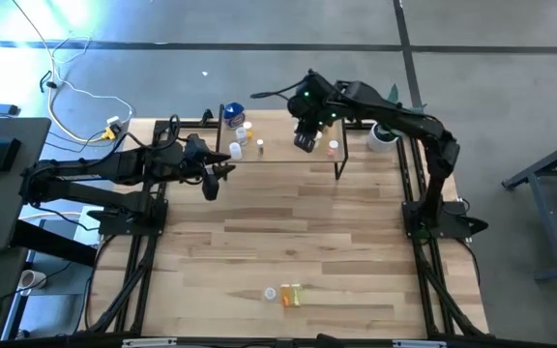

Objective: Pick and place medicine bottles onto shelf by color
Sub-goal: Put the right yellow pill bottle on the shelf

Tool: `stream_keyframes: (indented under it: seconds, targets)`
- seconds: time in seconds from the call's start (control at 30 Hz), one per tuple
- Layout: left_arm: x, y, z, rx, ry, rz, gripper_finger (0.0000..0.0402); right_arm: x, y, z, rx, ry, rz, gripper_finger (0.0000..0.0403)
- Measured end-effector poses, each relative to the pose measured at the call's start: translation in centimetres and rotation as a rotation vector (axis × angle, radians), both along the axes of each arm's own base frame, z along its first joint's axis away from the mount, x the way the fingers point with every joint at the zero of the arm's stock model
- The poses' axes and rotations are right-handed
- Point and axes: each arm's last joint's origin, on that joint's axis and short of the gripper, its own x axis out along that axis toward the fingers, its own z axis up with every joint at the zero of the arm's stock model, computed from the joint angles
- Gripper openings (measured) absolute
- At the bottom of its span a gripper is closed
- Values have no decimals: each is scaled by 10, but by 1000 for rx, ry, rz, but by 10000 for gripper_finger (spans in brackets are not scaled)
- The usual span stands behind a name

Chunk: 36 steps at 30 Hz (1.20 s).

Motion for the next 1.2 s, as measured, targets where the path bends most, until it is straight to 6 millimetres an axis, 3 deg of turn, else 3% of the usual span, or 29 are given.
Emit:
stream_keyframes:
  seconds: [0.3,1.2]
  targets:
    - [0,0,0,-8,-3,0,158,9,6,-20,20,109,77,103]
    - [0,0,0,-10,-1,0,158,16,24,-31,23,204,161,103]
